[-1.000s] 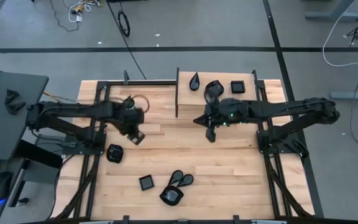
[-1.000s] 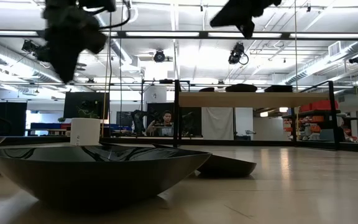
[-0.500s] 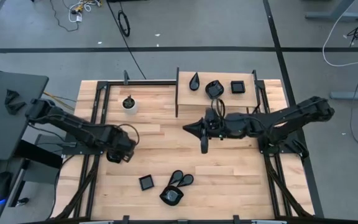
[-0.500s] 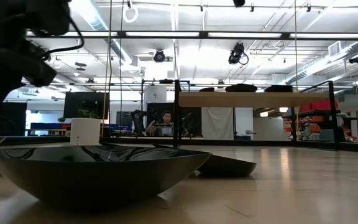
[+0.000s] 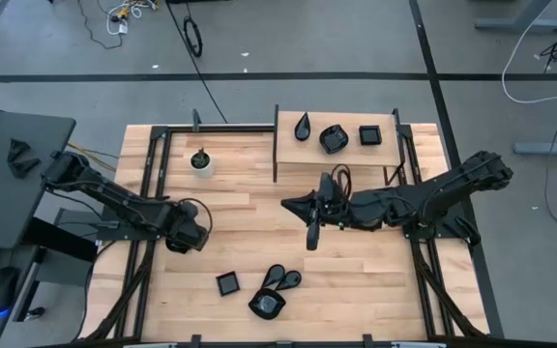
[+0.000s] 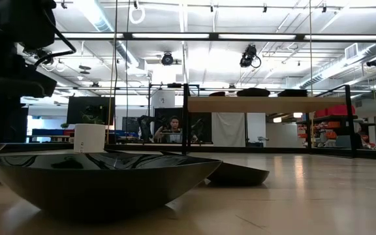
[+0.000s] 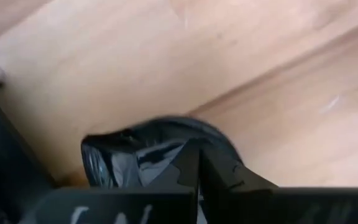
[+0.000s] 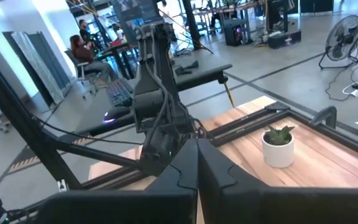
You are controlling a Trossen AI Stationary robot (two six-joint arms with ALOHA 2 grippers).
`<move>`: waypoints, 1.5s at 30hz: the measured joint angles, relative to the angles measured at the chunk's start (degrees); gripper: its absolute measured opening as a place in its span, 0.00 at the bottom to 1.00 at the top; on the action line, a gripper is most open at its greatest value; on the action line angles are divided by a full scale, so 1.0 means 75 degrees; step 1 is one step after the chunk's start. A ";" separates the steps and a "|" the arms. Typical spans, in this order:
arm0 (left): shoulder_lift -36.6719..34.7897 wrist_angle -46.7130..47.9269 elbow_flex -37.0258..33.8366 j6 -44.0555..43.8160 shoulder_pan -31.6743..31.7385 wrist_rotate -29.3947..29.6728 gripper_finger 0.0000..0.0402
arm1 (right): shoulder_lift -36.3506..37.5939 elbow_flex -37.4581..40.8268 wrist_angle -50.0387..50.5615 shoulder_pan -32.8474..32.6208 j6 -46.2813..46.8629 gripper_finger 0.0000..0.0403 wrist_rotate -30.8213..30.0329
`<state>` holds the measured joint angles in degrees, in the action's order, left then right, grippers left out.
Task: Pick & Place Mini shaped plates
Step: Stack the leaf-shaped plate on top of the leaf-shaped plate on the shelf
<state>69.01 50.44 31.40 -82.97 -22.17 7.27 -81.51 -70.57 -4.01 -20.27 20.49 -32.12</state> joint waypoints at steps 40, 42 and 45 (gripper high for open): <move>0.0791 -0.5524 0.1014 0.3436 0.0100 0.2006 0.01 | -0.0039 -0.0006 -0.0003 -0.0264 0.0028 0.00 0.0002; 0.0793 -0.4636 0.1492 0.3517 0.0071 0.1749 0.01 | -0.0039 -0.0006 0.0079 -0.0335 0.0243 0.00 0.0004; 0.0793 -0.3046 0.2119 0.3505 -0.0010 0.1284 0.03 | -0.0033 -0.0012 0.0709 -0.0367 0.1308 0.00 0.0024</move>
<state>74.96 27.60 47.29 -56.69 -22.25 16.90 -81.76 -70.65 1.31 -23.03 30.30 -31.94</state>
